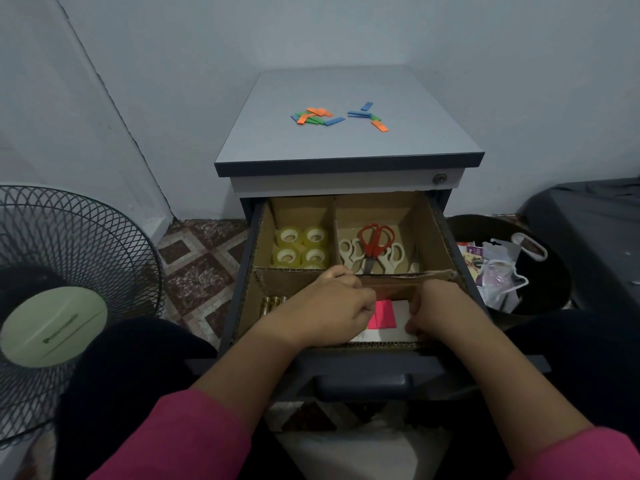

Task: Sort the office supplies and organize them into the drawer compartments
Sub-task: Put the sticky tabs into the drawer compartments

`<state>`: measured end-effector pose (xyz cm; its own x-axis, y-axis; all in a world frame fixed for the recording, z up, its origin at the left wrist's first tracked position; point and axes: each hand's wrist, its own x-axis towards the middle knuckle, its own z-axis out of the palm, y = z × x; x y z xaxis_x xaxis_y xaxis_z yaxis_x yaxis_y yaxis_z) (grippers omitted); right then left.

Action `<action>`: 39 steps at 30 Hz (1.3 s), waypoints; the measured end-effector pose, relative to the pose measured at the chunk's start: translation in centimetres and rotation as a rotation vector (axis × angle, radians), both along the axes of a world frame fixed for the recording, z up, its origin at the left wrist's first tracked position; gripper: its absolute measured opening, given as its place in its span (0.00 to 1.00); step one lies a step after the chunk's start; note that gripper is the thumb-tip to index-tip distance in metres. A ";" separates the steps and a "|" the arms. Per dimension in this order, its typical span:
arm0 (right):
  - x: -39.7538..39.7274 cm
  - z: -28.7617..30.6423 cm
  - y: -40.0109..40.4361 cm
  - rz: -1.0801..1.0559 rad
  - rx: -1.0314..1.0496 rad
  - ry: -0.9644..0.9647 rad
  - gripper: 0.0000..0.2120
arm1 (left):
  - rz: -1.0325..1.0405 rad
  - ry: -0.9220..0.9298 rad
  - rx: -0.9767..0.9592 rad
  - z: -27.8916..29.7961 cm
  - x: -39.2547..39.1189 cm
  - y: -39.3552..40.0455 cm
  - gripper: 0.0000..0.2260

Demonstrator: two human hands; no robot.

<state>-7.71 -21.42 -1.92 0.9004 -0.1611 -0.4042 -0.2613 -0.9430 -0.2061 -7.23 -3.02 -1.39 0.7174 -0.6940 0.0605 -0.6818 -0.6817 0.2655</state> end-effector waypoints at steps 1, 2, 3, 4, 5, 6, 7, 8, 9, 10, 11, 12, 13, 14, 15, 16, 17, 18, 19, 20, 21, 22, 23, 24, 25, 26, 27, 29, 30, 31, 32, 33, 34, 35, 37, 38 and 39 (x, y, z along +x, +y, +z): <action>-0.1 0.1 0.1 0.014 -0.010 0.012 0.09 | -0.011 -0.003 -0.001 0.0 0.0 0.1 0.08; -0.2 0.2 0.1 0.027 -0.020 0.030 0.09 | -0.025 -0.009 0.009 0.1 0.0 0.1 0.08; -0.3 0.3 0.2 0.038 -0.027 0.048 0.09 | -0.037 -0.015 0.024 0.1 -0.1 0.2 0.09; -0.4 0.4 0.2 0.048 -0.030 0.058 0.09 | -0.043 -0.021 0.043 0.1 -0.1 0.1 0.09; -0.4 0.4 0.3 0.054 -0.028 0.061 0.08 | -0.048 -0.029 0.066 0.0 -0.2 0.1 0.09; -0.4 0.5 0.3 0.057 -0.023 0.059 0.08 | -0.053 -0.033 0.091 0.0 -0.2 0.0 0.09; -0.4 0.5 0.3 0.057 -0.016 0.054 0.09 | -0.057 -0.032 0.116 -0.1 -0.3 -0.1 0.09; -0.4 0.5 0.3 0.053 -0.008 0.048 0.10 | -0.061 -0.033 0.135 -0.2 -0.3 -0.2 0.09; -0.4 0.5 0.3 0.049 -0.002 0.044 0.10 | -0.062 -0.033 0.150 -0.2 -0.3 -0.3 0.09; -0.5 0.5 0.3 0.047 0.001 0.045 0.10 | -0.063 -0.031 0.163 -0.2 -0.3 -0.3 0.09; -0.5 0.6 0.3 0.049 0.002 0.046 0.10 | -0.064 -0.031 0.172 -0.2 -0.3 -0.3 0.09; -0.5 0.6 0.3 0.051 0.003 0.048 0.10 | -0.064 -0.032 0.183 -0.3 -0.3 -0.3 0.10; -0.5 0.6 0.3 0.052 0.007 0.048 0.09 | -0.064 -0.036 0.194 -0.2 -0.2 -0.3 0.10; -0.4 0.5 0.2 0.048 0.014 0.052 0.09 | -0.063 -0.037 0.206 -0.2 -0.2 -0.3 0.10; -0.4 0.5 0.2 0.042 0.021 0.057 0.09 | -0.063 -0.036 0.215 -0.2 -0.2 -0.4 0.10; -0.4 0.5 0.2 0.035 0.027 0.062 0.09 | -0.062 -0.033 0.220 -0.2 -0.2 -0.4 0.10; -0.4 0.5 0.1 0.028 0.033 0.067 0.10 | -0.061 -0.029 0.219 -0.1 -0.3 -0.4 0.10; -0.4 0.5 0.1 0.023 0.041 0.070 0.10 | -0.060 -0.026 0.217 -0.1 -0.3 -0.4 0.10; -0.4 0.5 0.0 0.019 0.046 0.074 0.10 | -0.060 -0.026 0.215 -0.1 -0.3 -0.4 0.10; -0.4 0.5 0.0 0.016 0.050 0.078 0.10 | -0.060 -0.026 0.213 -0.1 -0.3 -0.3 0.10; -0.4 0.5 0.0 0.013 0.051 0.081 0.10 | -0.058 -0.026 0.210 -0.1 -0.3 -0.3 0.11; -0.3 0.5 -0.1 0.010 0.049 0.081 0.10 | -0.055 -0.026 0.204 -0.1 -0.3 -0.3 0.11; -0.3 0.4 -0.1 0.011 0.043 0.074 0.10 | -0.052 -0.027 0.194 0.0 -0.4 -0.3 0.11; -0.3 0.4 -0.1 0.015 0.030 0.065 0.10 | -0.049 -0.030 0.182 0.0 -0.5 -0.3 0.11; -0.4 0.3 0.0 0.020 0.015 0.054 0.09 | -0.047 -0.030 0.167 -0.1 -0.5 -0.3 0.11; -0.4 0.2 0.0 0.026 0.003 0.042 0.08 | -0.045 -0.026 0.148 0.0 -0.5 -0.3 0.11; -0.5 0.1 0.0 0.032 -0.003 0.029 0.08 | -0.041 -0.015 0.129 0.0 -0.5 -0.2 0.11; -0.6 0.3 0.1 0.040 -0.016 0.000 0.09 | -0.028 0.042 0.076 0.1 -0.5 -0.2 0.09; -0.7 0.6 0.1 0.039 -0.017 -0.018 0.09 | -0.024 0.078 0.041 0.2 -0.5 -0.1 0.09; -0.7 0.8 0.1 0.038 -0.007 -0.038 0.09 | -0.018 0.110 0.003 0.4 -0.4 -0.2 0.09; -0.7 1.0 0.1 0.036 0.016 -0.057 0.10 | -0.008 0.138 -0.037 0.6 -0.4 -0.2 0.09; -0.7 1.2 0.1 0.035 0.044 -0.077 0.10 | 0.009 0.160 -0.075 0.8 -0.4 -0.2 0.09; -0.8 1.4 0.2 0.038 0.070 -0.095 0.10 | 0.029 0.181 -0.108 0.8 -0.4 -0.2 0.09; -0.8 1.4 0.3 0.044 0.089 -0.115 0.09 | 0.046 0.202 -0.140 0.9 -0.4 -0.2 0.09; -0.8 1.6 0.5 0.045 0.121 -0.159 0.09 | 0.070 0.246 -0.203 0.7 -0.4 -0.2 0.10; -0.9 1.8 0.6 0.040 0.145 -0.175 0.09 | 0.087 0.269 -0.237 0.7 -0.4 -0.1 0.10; -0.9 1.9 0.8 0.031 0.176 -0.190 0.09 | 0.110 0.295 -0.265 0.9 -0.4 -0.1 0.10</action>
<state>-8.63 -20.64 0.01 0.9662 -0.0741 -0.2468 -0.1735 -0.8951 -0.4107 -7.62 -3.08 -0.54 0.7996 -0.6005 0.0078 -0.4774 -0.6277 0.6149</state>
